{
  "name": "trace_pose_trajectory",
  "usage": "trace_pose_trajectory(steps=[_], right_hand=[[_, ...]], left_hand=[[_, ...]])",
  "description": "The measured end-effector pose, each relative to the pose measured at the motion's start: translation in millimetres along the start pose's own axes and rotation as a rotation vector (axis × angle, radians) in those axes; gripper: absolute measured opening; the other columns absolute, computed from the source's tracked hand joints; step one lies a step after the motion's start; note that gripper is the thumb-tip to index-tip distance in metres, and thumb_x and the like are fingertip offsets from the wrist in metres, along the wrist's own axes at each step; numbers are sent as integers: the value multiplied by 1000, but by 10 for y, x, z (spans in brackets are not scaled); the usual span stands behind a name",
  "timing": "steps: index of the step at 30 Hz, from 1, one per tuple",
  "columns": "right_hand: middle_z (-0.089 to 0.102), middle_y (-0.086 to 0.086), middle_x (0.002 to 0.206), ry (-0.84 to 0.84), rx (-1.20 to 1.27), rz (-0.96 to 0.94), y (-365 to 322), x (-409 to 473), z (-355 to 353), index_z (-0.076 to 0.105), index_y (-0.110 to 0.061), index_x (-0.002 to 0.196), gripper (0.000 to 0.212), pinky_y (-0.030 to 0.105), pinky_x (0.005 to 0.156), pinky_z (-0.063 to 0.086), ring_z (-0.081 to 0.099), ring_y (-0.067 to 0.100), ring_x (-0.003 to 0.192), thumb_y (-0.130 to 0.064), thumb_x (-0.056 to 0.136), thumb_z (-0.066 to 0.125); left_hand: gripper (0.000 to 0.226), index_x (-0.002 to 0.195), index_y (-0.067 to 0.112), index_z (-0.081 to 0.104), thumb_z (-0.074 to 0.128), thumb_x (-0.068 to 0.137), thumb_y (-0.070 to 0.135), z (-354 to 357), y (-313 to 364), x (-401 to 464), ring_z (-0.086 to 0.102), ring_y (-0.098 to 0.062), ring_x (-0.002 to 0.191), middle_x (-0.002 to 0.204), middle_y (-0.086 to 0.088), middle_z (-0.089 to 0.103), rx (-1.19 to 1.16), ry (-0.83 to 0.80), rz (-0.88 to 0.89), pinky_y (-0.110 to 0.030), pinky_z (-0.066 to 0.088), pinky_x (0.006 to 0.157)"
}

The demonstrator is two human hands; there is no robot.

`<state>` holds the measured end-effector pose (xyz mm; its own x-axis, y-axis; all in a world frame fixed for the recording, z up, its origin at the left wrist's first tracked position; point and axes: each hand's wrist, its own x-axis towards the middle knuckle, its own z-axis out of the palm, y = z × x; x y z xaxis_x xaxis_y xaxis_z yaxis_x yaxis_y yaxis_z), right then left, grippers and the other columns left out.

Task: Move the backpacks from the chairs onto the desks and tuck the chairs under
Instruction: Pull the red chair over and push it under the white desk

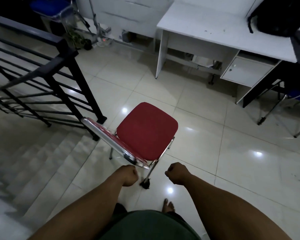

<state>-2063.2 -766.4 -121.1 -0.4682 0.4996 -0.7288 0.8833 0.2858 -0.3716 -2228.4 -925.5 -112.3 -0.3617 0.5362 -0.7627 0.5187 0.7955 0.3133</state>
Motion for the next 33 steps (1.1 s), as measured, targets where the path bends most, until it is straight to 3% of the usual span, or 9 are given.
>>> trace_pose_trajectory(steps=[3,7,13,17,22,24,27,30,33], right_hand=[[70,16,107,48,52,23,-340,36,157,65,-4,103,27,33,86,52,65,30,100,-27,94,54],[71,18,99,131,209,2,-916,86,369,65,-10,89,20,37,80,55,68,34,92,-26,93,55],[69,20,100,170,302,147,-1273,118,438,67,-3,108,28,31,61,51,67,32,88,-17,88,54],[70,13,92,243,361,143,-1386,154,324,69,-3,105,34,37,76,55,68,31,90,-33,91,59],[66,0,71,196,360,53,-1663,195,205,67,-17,75,30,30,63,54,65,18,68,-46,84,68],[69,0,69,155,362,41,-1732,231,199,68,-16,72,33,34,69,58,68,22,71,-48,81,70],[73,9,82,142,408,-2,-1898,290,238,72,-10,84,47,39,76,58,71,26,76,-56,81,67],[68,5,101,172,484,-12,-2069,308,328,70,-13,105,63,33,76,50,64,23,87,-70,80,60],[64,1,102,166,399,-15,-2140,261,414,68,-17,108,79,36,83,46,59,23,95,-85,74,45]], left_hand=[[45,134,13,51,52,96,37,-380,-398,22,52,-24,122,137,-9,53,93,28,-25,-28,45,97],[55,141,12,37,53,93,34,-907,-912,60,58,-27,114,128,-11,58,104,298,-136,-36,51,91],[63,133,4,32,64,85,28,-1294,-1170,53,54,-36,113,127,-18,53,-63,685,-189,-45,49,89],[69,129,8,34,75,77,26,-1432,-1174,132,45,-36,119,133,-19,44,51,843,-4,-47,46,94],[57,123,22,53,74,70,28,-1580,-1168,298,37,-29,131,133,-8,50,522,837,196,-46,24,112],[45,117,24,54,67,74,27,-1626,-1110,353,43,-26,125,123,-3,57,576,750,268,-46,22,112],[39,117,25,52,62,79,26,-1718,-1051,445,48,-25,115,115,-1,57,609,562,312,-47,23,110],[39,118,27,53,62,81,27,-1810,-1074,556,49,-25,114,114,-1,57,644,470,354,-46,28,106],[45,122,27,52,63,79,18,-1925,-1136,643,49,-25,113,118,-1,56,729,402,412,-43,34,99]])
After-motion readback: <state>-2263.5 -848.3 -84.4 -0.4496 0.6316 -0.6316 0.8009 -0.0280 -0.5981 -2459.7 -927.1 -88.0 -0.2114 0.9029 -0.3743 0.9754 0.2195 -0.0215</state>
